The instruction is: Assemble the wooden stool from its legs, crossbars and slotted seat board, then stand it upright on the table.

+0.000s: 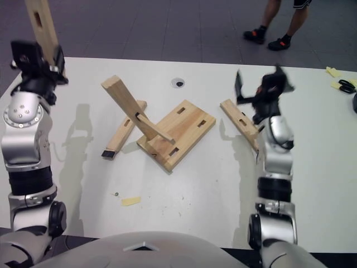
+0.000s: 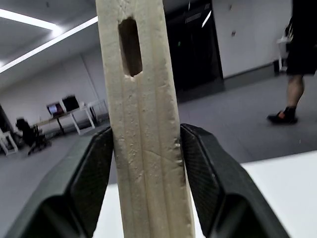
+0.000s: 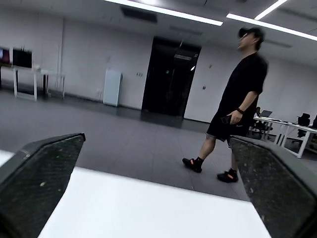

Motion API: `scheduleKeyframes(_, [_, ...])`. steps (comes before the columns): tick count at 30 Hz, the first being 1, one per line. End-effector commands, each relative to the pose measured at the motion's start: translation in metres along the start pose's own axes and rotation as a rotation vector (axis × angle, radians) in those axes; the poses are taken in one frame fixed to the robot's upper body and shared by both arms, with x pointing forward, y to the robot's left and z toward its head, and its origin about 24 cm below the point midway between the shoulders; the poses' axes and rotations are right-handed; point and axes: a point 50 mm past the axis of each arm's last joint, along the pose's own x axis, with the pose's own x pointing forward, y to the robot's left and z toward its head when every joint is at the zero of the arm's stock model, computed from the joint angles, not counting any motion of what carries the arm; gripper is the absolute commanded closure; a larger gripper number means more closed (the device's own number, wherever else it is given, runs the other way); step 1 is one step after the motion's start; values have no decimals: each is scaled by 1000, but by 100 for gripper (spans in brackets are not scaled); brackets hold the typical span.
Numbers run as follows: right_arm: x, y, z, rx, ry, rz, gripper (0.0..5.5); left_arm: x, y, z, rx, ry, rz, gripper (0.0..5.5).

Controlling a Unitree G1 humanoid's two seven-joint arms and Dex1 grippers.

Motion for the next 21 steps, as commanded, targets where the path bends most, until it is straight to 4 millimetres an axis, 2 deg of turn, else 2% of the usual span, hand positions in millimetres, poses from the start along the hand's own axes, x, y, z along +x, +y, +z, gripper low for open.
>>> scheduleKeyframes(1, [15, 24, 50, 450, -123, 253, 10, 16, -44, 37, -42, -174, -308, 334])
scheduleKeyframes(4, [4, 47, 72, 686, -122, 547, 10, 13, -66, 40, -41, -192, -446, 334])
scheduleKeyframes(8, [-8, 65, 72, 770, -48, 681, 10, 1, -84, 43, -56, -198, -576, 334])
scheduleKeyframes(11, [-19, 87, 72, 836, 20, 842, 10, -10, -92, 41, -140, -182, -706, 334])
scheduleKeyframes(16, [-12, 97, 76, 881, 21, 847, 10, -17, -98, 34, -72, -153, -828, 334])
scheduleKeyframes(21, [-8, 99, 90, 985, -31, 790, 10, -25, -110, 30, -16, -147, -862, 334])
